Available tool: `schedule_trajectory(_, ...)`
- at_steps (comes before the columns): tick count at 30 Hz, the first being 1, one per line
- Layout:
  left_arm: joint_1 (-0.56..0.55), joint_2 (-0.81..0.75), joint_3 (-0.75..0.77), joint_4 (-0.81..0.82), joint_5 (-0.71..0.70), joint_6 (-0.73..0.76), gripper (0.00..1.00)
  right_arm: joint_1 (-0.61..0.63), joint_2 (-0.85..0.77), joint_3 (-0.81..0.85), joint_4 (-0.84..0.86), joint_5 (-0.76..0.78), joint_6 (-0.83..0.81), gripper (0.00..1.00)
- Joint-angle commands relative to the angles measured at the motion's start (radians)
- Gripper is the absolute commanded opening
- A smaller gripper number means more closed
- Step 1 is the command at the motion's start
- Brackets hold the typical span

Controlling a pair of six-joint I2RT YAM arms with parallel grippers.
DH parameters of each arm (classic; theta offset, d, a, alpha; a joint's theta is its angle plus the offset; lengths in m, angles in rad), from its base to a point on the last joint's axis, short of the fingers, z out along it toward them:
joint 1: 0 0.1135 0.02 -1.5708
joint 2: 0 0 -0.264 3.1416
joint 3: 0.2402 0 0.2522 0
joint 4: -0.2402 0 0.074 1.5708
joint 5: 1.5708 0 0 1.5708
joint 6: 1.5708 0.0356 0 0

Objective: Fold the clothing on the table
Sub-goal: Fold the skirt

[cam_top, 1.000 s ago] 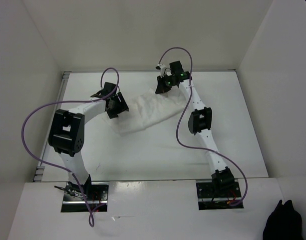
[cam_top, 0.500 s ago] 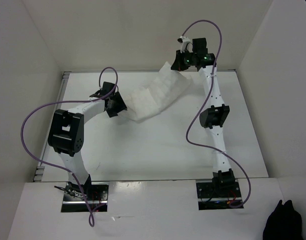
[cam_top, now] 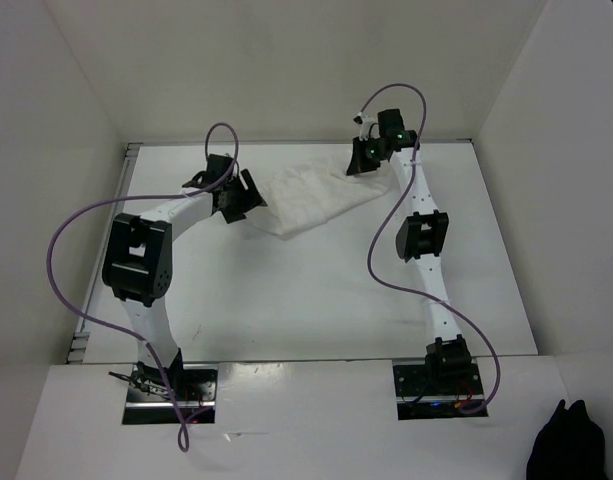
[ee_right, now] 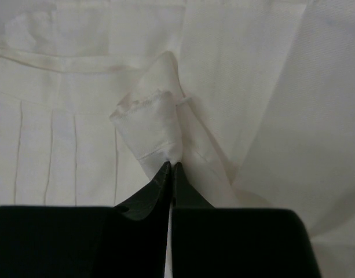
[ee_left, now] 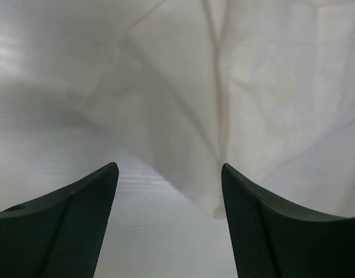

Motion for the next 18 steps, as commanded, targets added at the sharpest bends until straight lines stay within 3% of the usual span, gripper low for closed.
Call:
schedule_trajectory(1,-0.007,0.080,0.116,0.111,0.107,0.024,0.79,0.008,-0.046,0.019,0.002,-0.001,-0.001,0.00)
schedule_trajectory(6,-0.018,0.250,0.341,0.041,0.095,0.042,0.79,0.008,-0.065,0.019,0.002,-0.001,-0.001,0.00)
schedule_trajectory(18,-0.036,0.393,0.518,0.041,0.095,0.004,0.76,0.008,-0.075,0.019,-0.007,-0.010,-0.001,0.00)
